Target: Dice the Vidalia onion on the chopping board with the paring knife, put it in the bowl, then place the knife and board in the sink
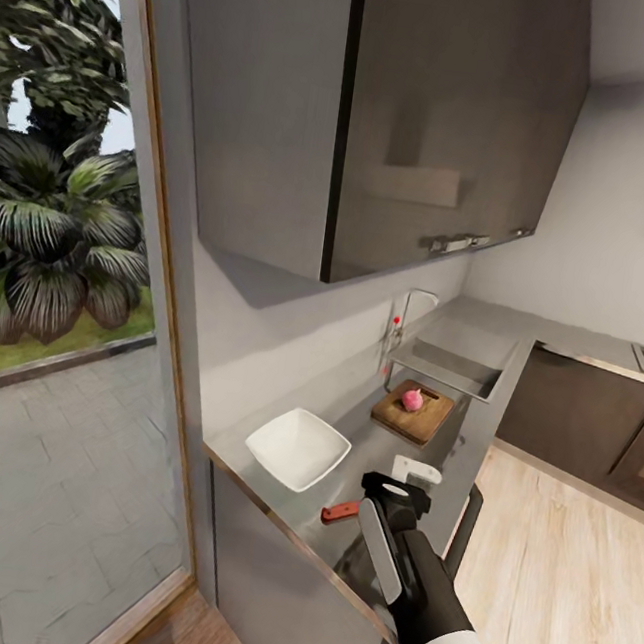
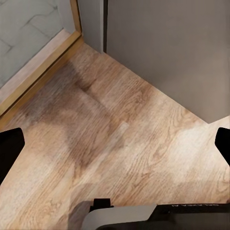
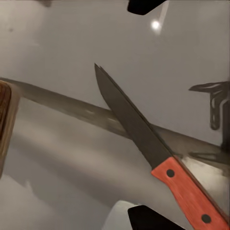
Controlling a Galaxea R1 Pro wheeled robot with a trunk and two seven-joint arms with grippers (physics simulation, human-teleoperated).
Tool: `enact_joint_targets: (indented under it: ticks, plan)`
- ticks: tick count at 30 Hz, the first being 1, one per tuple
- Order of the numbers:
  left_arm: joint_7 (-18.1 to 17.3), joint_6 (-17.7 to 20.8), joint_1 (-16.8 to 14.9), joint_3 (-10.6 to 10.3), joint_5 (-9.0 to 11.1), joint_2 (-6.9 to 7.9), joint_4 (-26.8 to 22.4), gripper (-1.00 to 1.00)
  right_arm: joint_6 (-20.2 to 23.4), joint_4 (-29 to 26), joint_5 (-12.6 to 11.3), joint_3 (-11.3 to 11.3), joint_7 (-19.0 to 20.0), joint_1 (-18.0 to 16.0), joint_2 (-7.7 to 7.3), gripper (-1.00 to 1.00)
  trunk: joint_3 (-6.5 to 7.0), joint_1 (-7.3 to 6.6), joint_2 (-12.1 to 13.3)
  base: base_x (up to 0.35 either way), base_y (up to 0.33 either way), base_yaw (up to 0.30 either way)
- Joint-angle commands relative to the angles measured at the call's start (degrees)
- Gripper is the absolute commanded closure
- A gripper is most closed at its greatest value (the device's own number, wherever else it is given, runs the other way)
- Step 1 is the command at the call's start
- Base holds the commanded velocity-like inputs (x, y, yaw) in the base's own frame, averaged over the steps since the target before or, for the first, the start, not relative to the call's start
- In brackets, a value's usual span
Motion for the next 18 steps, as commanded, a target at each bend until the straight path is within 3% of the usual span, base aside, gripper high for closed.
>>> enact_joint_targets:
  ticks: [1, 18]
  plan:
    - [-0.12, -0.11, 0.02, -0.33, 0.61, 0.07, -0.05, -1.00, 0.19, 0.00, -0.38, 0.08, -0.42, -0.03, 0.00, -1.00, -0.09, 0.03, -0.06, 0.000, 0.000, 0.000]
    - [-0.13, -0.11, 0.02, -0.33, 0.56, -0.01, 0.38, -1.00, 0.18, 0.31, -0.38, 0.10, -0.17, -0.03, 0.00, -1.00, -0.90, 0.03, -0.06, 0.000, 0.000, 0.000]
